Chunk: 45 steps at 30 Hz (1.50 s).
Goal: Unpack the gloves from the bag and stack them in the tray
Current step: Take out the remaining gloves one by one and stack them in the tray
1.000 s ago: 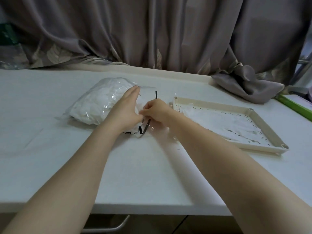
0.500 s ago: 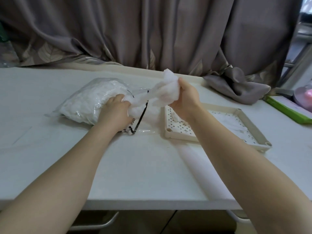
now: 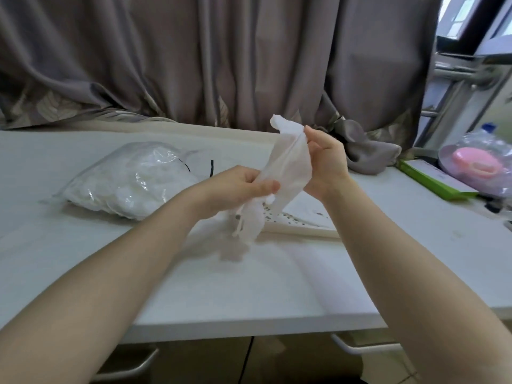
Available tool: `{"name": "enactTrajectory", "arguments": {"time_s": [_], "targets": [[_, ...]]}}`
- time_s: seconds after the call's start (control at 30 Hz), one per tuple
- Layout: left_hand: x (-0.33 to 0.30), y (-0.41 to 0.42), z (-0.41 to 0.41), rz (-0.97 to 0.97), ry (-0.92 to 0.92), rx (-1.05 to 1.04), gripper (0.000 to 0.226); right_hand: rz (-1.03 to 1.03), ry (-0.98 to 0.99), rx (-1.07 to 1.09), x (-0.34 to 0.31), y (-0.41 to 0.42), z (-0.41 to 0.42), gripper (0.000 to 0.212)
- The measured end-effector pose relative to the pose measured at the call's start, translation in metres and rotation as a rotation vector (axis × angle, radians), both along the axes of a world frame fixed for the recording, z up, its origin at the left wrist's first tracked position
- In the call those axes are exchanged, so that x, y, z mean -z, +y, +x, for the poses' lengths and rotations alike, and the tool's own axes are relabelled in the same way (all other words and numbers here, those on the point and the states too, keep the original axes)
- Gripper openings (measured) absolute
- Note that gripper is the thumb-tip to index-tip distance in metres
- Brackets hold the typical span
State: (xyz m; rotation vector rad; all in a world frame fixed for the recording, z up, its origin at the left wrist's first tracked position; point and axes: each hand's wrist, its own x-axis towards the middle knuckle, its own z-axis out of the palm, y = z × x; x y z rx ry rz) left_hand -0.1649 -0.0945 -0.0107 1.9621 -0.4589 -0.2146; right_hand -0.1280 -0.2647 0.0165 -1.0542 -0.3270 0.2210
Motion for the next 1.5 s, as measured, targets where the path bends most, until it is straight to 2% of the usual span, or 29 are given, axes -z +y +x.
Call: {"name": "enactTrajectory", "arguments": {"time_s": [0.07, 0.23, 0.33, 0.43, 0.53, 0.67, 0.73, 0.8, 0.9, 1.0, 1.1, 1.2, 1.27, 1.37, 1.43, 1.5], "targets": [[0.006, 0.000, 0.002, -0.042, 0.035, 0.002, 0.021, 0.026, -0.054, 0.004, -0.001, -0.019, -0.002, 0.031], [0.017, 0.001, 0.015, -0.271, 0.112, -0.068, 0.008, -0.038, -0.033, 0.126, 0.008, -0.068, 0.008, 0.030], [0.015, -0.005, 0.019, -0.384, 0.140, -0.125, 0.008, -0.107, -0.030, 0.198, 0.013, -0.090, 0.009, 0.022], [0.005, -0.015, 0.023, -0.464, 0.116, -0.151, 0.015, -0.163, 0.008, 0.250, 0.014, -0.108, 0.011, 0.026], [-0.003, -0.027, 0.029, -0.564, 0.098, -0.181, 0.020, -0.236, -0.014, 0.258, 0.015, -0.123, 0.010, 0.014], [-0.004, -0.035, 0.044, -0.464, 0.092, -0.221, 0.028, -0.180, 0.018, 0.264, 0.015, -0.136, 0.008, 0.023], [-0.002, -0.041, 0.052, -0.431, 0.150, -0.312, 0.034, -0.077, 0.045, 0.236, 0.009, -0.139, 0.006, 0.019], [0.000, -0.050, 0.056, -0.368, 0.168, -0.436, 0.030, 0.022, 0.054, 0.216, 0.003, -0.139, 0.005, 0.014], [0.002, -0.066, 0.061, -0.205, -0.005, -0.542, 0.026, 0.085, 0.029, 0.199, -0.007, -0.135, 0.003, 0.012], [-0.012, -0.086, 0.046, -0.250, -0.153, -0.440, 0.022, 0.050, -0.010, 0.168, -0.019, -0.124, -0.001, 0.025], [-0.030, -0.107, 0.024, -0.339, -0.191, -0.156, 0.020, 0.034, -0.030, 0.148, -0.029, -0.112, -0.007, 0.024], [-0.038, -0.122, 0.009, -0.349, -0.169, 0.019, 0.013, -0.031, -0.100, 0.097, -0.032, -0.102, -0.009, 0.016], [-0.038, -0.126, 0.006, -0.434, -0.116, 0.036, 0.025, -0.114, -0.173, 0.065, -0.030, -0.101, -0.011, 0.009], [-0.032, -0.119, 0.013, -0.484, -0.118, -0.025, 0.024, -0.359, -0.218, -0.125, -0.027, -0.107, -0.013, 0.036], [-0.029, -0.112, 0.018, -0.506, -0.092, -0.090, 0.021, -0.603, -0.270, -0.207, -0.023, -0.107, -0.018, 0.039], [-0.027, -0.107, 0.023, -0.513, -0.052, -0.113, 0.027, -0.636, -0.356, -0.053, -0.019, -0.101, -0.018, 0.025]]}}
